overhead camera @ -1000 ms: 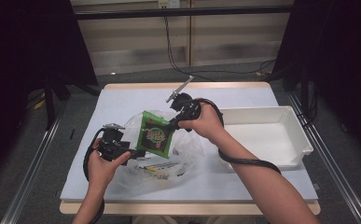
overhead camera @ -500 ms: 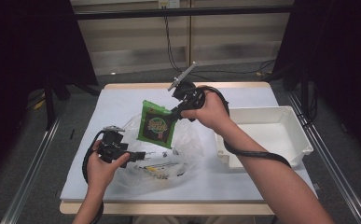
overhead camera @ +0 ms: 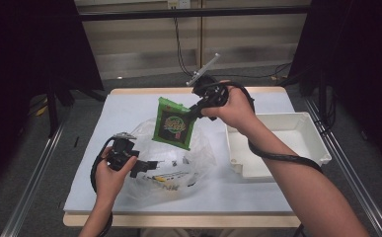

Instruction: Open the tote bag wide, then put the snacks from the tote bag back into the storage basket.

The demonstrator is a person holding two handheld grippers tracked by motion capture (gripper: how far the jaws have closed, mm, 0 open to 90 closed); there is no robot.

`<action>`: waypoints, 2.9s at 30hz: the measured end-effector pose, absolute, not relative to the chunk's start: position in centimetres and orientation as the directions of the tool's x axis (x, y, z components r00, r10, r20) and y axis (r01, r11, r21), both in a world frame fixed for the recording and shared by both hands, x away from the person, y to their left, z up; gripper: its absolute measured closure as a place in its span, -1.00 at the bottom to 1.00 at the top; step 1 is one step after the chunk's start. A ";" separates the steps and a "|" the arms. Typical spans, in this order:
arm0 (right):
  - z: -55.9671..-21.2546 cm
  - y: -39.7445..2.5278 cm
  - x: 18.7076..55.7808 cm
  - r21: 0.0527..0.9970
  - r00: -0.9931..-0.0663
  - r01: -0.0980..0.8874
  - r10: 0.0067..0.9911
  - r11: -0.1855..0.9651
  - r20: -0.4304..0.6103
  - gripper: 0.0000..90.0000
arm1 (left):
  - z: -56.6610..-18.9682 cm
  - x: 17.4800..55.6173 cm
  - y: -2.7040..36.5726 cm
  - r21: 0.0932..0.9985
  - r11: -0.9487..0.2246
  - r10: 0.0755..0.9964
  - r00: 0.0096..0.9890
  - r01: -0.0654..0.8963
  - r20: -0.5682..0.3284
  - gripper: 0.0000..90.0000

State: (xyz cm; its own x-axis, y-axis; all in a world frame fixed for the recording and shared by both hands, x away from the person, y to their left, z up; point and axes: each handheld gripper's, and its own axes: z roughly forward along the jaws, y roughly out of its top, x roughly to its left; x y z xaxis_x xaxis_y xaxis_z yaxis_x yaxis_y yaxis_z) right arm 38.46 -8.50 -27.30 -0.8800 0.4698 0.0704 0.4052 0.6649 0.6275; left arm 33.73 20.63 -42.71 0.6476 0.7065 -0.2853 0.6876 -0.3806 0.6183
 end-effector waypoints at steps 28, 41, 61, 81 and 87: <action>-25.9 -14.3 39.7 0.606 -0.858 0.428 0.511 0.671 0.040 0.71 | -43.0 33.7 20.4 0.615 -0.416 0.697 0.669 0.670 -0.258 -0.81; -26.2 -18.6 39.9 0.592 -0.838 0.470 0.543 0.655 0.065 0.71 | -43.1 33.9 20.1 0.606 -0.419 0.696 0.668 0.676 -0.264 -0.83; -26.0 -23.6 39.9 0.583 -0.809 0.504 0.584 0.637 0.062 0.71 | -43.3 34.1 19.8 0.592 -0.452 0.683 0.686 0.667 -0.252 -0.86; -29.7 -29.9 41.8 0.500 -0.790 0.547 0.611 0.672 0.044 0.71 | -43.4 34.1 18.9 0.595 -0.444 0.661 0.693 0.670 -0.286 -0.86; -32.6 -29.0 44.0 0.468 -0.822 0.518 0.567 0.717 0.041 0.70 | -43.3 34.6 18.9 0.595 -0.449 0.666 0.693 0.666 -0.274 -0.87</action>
State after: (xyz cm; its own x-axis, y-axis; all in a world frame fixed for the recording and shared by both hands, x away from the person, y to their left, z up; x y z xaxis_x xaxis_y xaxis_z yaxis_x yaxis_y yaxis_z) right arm 44.04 -28.95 -32.57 -0.8224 0.5675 0.0408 0.5177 0.7165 0.4676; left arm 34.59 18.87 -43.29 0.6935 0.6664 -0.2738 0.6665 -0.4490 0.5952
